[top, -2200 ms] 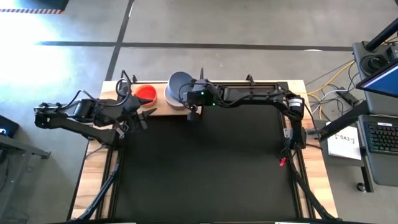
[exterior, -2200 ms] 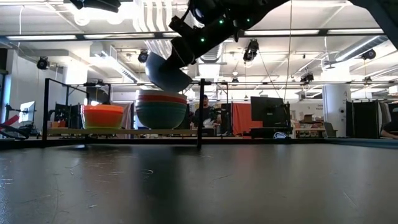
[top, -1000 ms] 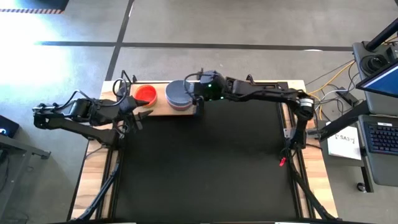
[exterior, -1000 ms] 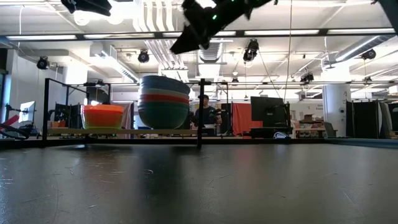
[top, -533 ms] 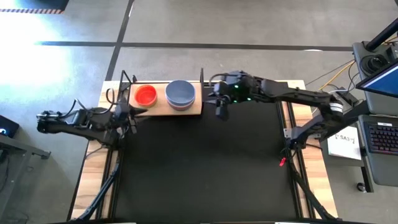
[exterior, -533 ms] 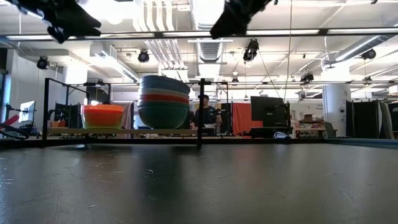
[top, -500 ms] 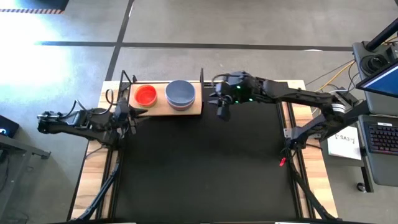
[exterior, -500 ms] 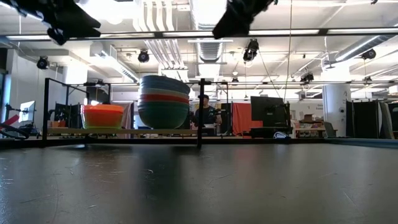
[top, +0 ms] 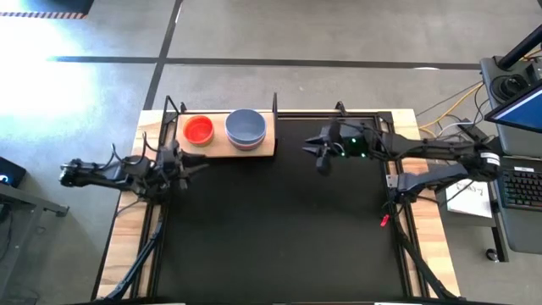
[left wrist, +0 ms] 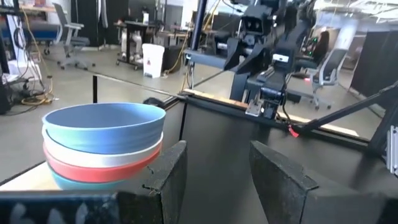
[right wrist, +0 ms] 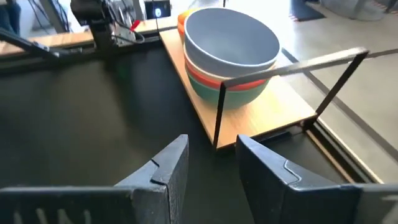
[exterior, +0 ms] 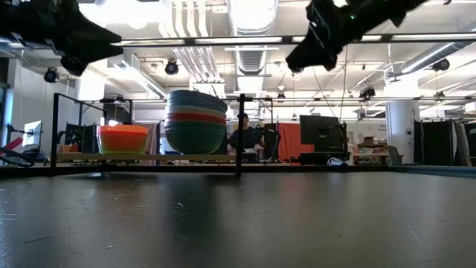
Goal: Place and stack bowls onto a shelf
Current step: Return to Home Position
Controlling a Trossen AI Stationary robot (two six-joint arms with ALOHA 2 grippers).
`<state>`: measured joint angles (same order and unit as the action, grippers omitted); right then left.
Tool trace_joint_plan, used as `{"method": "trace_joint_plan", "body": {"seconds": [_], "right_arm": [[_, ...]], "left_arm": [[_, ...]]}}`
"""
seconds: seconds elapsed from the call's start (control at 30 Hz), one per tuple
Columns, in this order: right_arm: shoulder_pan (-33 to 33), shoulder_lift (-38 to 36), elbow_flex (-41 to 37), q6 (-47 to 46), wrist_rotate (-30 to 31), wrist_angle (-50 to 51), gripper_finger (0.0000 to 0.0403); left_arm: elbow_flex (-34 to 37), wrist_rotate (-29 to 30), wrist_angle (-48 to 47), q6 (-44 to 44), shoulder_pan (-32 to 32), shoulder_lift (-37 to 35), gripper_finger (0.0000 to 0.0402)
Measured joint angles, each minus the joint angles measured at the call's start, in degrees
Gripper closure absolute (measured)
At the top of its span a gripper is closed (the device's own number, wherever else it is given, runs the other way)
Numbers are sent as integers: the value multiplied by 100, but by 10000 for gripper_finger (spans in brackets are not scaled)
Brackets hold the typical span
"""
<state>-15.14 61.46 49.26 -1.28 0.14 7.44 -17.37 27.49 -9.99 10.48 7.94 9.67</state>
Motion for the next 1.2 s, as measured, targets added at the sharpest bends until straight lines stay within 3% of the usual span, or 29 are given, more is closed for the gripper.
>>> {"method": "trace_joint_plan", "body": {"seconds": [0.27, 0.5, 1.2], "right_arm": [[0, -436, -1343, -343, -4, -1410, 278], [0, -532, -2027, -589, -4, -2225, 278], [0, -471, -3442, -994, -4, -4085, 278]], "left_arm": [[1000, -7, 1374, -101, 0, -179, 247], [1562, -9, 2171, -101, -2, -217, 247], [1677, -9, 2145, -49, -2, -90, 247]]}}
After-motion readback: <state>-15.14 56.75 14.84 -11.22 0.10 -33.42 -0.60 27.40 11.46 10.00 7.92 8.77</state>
